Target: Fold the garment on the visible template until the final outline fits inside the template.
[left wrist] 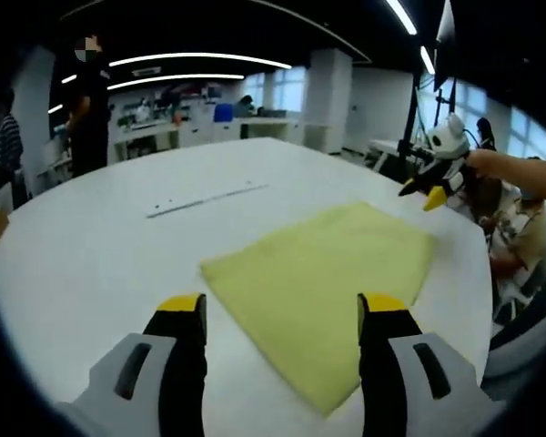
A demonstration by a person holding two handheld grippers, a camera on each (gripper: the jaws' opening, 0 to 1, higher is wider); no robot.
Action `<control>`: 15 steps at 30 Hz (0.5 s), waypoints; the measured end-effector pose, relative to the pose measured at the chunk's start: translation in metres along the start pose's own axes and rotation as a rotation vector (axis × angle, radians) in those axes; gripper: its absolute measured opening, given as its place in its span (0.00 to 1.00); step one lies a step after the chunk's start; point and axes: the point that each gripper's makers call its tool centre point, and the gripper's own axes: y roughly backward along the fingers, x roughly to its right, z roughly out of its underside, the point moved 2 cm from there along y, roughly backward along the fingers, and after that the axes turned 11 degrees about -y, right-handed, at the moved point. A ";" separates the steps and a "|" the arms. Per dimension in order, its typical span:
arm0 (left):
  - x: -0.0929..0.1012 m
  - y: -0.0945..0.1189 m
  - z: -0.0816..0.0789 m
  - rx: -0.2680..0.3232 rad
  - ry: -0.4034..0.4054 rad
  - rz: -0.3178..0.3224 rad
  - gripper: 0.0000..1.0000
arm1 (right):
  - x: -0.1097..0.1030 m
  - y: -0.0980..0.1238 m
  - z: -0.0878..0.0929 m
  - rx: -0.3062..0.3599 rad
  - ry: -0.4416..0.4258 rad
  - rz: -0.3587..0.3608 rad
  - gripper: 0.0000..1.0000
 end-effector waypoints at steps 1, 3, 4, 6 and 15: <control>0.003 0.002 0.002 0.001 0.002 0.007 0.64 | -0.001 0.002 0.005 -0.006 0.002 0.000 0.72; 0.007 0.006 0.006 -0.002 0.006 0.014 0.63 | -0.003 0.004 0.010 -0.009 0.004 0.000 0.72; 0.009 0.007 0.007 -0.004 0.007 0.016 0.63 | -0.004 0.006 0.015 -0.014 0.004 -0.001 0.71; 0.013 0.010 0.011 -0.010 0.005 0.023 0.62 | -0.006 0.009 0.022 -0.020 0.009 -0.002 0.70; 0.026 0.015 0.029 -0.022 0.046 0.031 0.55 | -0.005 0.017 0.046 -0.036 0.038 0.008 0.60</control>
